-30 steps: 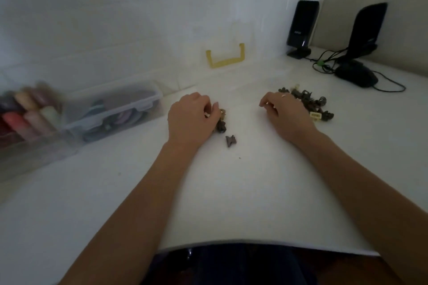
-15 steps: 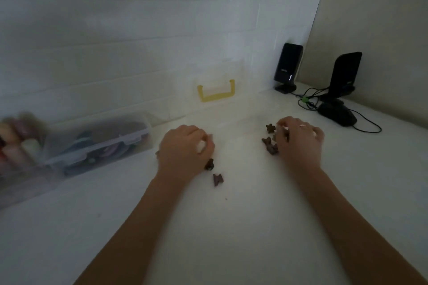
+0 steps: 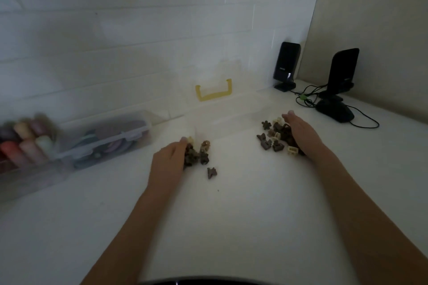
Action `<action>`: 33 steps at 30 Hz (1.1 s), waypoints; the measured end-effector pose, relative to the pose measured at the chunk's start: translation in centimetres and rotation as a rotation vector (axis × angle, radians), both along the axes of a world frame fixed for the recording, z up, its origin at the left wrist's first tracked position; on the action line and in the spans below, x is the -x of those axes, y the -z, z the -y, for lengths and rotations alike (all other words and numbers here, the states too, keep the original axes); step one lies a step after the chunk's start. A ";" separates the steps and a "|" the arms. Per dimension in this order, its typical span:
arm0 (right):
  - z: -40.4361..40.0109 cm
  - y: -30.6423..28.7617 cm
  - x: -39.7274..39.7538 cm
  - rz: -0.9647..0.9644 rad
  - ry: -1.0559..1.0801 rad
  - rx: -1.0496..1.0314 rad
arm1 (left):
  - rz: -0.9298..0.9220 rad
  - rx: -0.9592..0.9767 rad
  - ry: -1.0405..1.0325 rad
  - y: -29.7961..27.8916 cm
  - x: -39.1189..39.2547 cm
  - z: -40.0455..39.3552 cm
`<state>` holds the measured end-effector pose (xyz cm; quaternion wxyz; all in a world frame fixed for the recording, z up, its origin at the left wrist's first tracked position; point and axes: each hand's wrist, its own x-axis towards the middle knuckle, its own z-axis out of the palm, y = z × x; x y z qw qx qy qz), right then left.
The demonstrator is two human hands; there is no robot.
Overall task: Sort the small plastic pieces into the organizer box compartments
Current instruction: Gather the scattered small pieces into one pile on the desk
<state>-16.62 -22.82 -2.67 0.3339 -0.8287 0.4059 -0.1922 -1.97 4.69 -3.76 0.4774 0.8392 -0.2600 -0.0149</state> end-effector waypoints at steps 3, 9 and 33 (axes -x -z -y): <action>-0.7 0.1 0.8 0.072 -0.002 -0.046 | 0.006 0.020 0.036 -0.1 0.7 1.2; -2.3 0.3 2.4 0.149 -0.073 -0.049 | -0.053 0.072 -0.036 0.1 -1.5 4.3; -2.5 0.8 2.3 0.177 -0.165 0.024 | -0.077 0.117 -0.066 -0.4 1.8 3.7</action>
